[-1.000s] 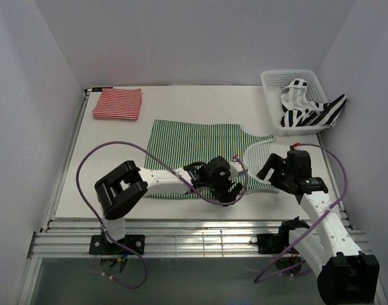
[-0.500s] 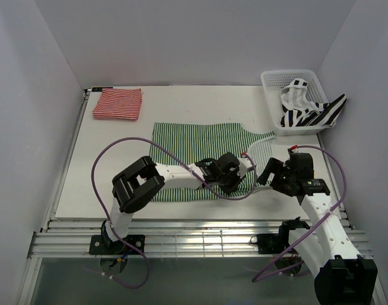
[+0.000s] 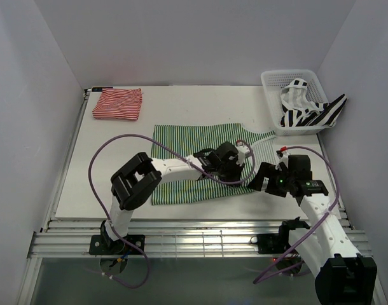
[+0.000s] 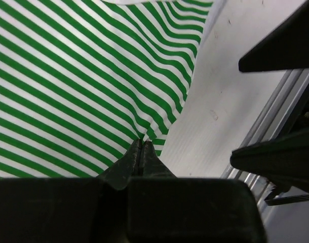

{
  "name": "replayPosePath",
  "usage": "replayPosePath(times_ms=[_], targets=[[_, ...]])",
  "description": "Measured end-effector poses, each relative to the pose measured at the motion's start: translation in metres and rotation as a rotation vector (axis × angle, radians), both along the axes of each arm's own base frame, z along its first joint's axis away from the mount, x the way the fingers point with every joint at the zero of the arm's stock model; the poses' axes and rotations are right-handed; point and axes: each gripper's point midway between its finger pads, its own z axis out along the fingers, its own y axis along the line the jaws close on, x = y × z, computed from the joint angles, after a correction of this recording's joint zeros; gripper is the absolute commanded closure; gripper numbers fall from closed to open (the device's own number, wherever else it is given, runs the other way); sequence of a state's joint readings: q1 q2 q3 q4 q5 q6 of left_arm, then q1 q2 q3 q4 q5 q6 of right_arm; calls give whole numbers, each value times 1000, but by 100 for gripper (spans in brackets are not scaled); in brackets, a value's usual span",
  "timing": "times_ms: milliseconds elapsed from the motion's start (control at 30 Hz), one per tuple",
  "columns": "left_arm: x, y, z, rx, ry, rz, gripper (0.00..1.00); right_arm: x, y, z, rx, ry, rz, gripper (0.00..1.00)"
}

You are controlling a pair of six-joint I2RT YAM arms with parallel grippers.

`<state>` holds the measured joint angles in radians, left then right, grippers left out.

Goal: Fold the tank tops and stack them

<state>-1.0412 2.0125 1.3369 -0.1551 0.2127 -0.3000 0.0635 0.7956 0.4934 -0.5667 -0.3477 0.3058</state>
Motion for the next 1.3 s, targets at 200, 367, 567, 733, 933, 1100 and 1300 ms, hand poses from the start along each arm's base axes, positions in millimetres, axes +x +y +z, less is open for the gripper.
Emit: replayPosePath(times_ms=[200,367,567,733,933,1100,1300], targets=[[32,19,11,-69,166,107,100,2,18,0,43,-5,90,10],[51,33,16,-108,253,144,100,12,27,-7,46,-2,127,10],[43,30,16,-138,337,101,100,25,36,-19,23,23,174,10],[40,31,14,-151,388,92,100,40,46,-8,10,-36,222,10],[51,40,0,-152,457,139,100,57,55,0,1,-93,267,10],[60,46,-2,-166,480,167,100,56,62,-17,-3,-45,304,10],[60,44,1,-178,489,163,72,60,72,-29,5,-28,339,10]])
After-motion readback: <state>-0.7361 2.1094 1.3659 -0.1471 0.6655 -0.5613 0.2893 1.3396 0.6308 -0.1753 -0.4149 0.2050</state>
